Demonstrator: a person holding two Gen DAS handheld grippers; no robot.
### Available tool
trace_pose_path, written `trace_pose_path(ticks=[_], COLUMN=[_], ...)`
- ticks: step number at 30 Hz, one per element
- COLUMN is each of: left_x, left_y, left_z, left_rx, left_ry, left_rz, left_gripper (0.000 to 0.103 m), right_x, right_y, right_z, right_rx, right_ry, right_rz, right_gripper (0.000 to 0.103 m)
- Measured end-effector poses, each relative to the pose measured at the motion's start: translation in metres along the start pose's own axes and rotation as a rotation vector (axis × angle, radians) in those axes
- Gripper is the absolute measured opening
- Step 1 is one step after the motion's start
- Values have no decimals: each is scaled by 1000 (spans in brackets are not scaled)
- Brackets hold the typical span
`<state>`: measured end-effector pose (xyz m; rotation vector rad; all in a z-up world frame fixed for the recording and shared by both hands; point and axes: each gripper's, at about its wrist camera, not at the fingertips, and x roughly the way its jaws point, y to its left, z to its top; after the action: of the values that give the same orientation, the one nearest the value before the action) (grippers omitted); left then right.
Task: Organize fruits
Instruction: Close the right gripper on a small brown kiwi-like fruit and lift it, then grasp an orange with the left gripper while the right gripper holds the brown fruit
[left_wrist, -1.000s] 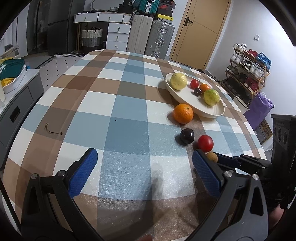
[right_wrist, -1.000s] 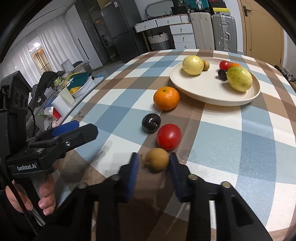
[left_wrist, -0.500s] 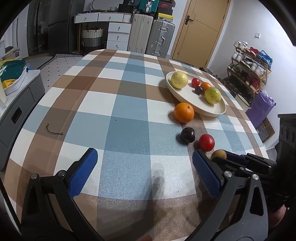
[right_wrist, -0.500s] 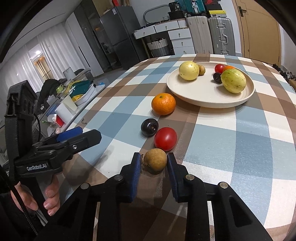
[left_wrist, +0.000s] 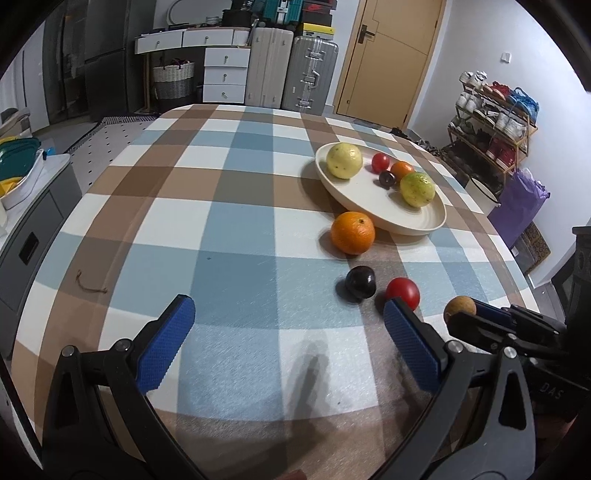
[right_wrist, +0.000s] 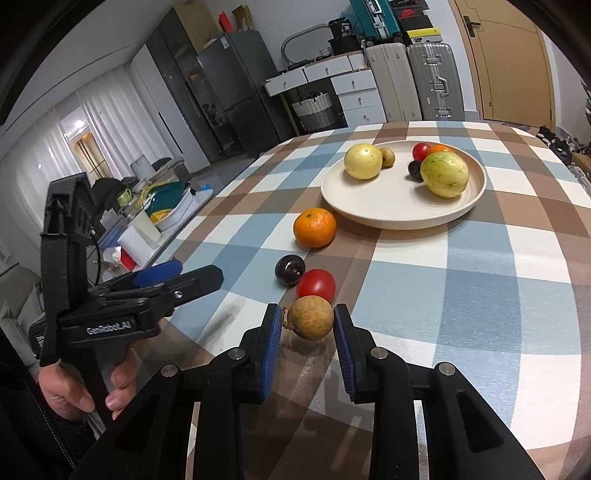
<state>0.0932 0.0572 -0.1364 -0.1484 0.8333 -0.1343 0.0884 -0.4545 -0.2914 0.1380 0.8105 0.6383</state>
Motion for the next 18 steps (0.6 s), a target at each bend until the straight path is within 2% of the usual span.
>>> trace_pose_path(ticks=[7, 13, 18], left_x=[15, 39, 57], left_y=[-15, -29, -33], left_z=[21, 33, 42], left_rx=[31, 71, 63], left_ry=[2, 38, 49], left_rz=[-3, -10, -9], left_gripper=[102, 102, 102], right_x=[-10, -16, -19], right_y=[-9, -21, -33], right_z=[2, 4, 9], right_rx=[21, 42, 59], right_ry=[-28, -43, -53], right_rz=[15, 26, 27], right_gripper=[29, 29, 29])
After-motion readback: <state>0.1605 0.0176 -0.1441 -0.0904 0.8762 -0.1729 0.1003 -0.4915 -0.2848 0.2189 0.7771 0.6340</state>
